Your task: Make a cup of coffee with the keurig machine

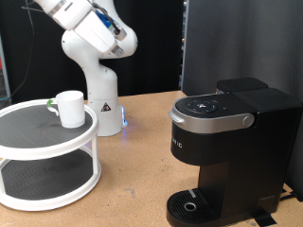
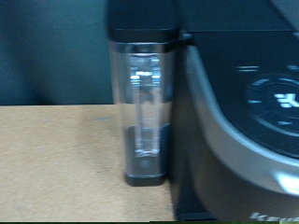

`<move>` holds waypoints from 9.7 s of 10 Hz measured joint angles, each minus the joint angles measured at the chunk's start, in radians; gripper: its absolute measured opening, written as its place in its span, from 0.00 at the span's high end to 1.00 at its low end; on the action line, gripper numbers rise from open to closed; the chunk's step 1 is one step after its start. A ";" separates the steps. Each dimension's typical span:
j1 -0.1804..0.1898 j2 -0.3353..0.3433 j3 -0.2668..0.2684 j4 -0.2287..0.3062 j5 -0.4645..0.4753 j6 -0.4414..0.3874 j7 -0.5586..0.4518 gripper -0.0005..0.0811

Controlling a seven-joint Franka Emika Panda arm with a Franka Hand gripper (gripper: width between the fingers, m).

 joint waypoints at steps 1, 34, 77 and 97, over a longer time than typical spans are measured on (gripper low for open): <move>-0.004 -0.013 -0.012 0.000 -0.012 -0.031 -0.014 0.99; -0.234 -0.143 -0.385 -0.053 -0.202 -0.295 -0.177 0.99; -0.222 -0.030 -0.387 -0.385 -0.235 0.278 -0.328 0.01; -0.222 -0.114 -0.413 -0.331 -0.163 0.117 -0.246 0.91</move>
